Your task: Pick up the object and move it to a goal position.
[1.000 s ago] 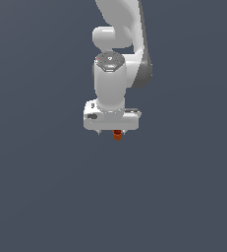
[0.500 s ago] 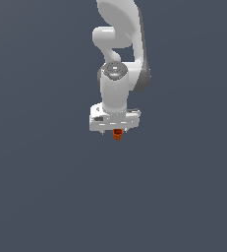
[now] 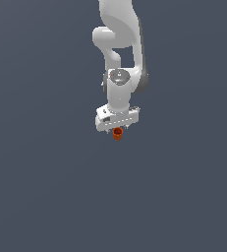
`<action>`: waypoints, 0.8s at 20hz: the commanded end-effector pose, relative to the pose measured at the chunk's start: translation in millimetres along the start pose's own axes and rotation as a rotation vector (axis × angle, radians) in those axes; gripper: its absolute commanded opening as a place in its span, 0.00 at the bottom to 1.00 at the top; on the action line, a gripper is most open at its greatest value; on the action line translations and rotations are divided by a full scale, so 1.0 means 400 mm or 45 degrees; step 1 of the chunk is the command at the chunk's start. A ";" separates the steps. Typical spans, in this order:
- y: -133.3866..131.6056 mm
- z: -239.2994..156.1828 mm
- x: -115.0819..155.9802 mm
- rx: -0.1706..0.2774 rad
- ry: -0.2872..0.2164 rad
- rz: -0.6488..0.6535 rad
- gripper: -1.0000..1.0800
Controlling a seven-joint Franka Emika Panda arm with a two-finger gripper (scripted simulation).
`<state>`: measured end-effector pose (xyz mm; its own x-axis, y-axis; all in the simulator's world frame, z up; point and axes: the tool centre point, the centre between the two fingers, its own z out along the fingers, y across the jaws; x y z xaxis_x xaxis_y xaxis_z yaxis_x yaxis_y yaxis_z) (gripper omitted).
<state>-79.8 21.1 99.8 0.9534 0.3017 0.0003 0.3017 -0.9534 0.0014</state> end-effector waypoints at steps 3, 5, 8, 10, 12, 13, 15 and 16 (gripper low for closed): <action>-0.018 0.023 -0.027 0.001 0.000 -0.057 0.96; -0.022 0.028 -0.032 0.002 0.000 -0.068 0.96; -0.022 0.028 -0.032 0.002 -0.001 -0.066 0.96; -0.022 0.031 -0.032 0.002 -0.001 -0.066 0.96; -0.021 0.040 -0.033 0.002 -0.001 -0.066 0.96; -0.022 0.046 -0.033 0.002 -0.001 -0.067 0.96; -0.022 0.064 -0.034 0.002 -0.001 -0.068 0.96; -0.023 0.075 -0.034 0.002 -0.001 -0.069 0.96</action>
<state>-95.0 25.5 75.7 0.9361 0.3517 0.0003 0.3517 -0.9361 0.0001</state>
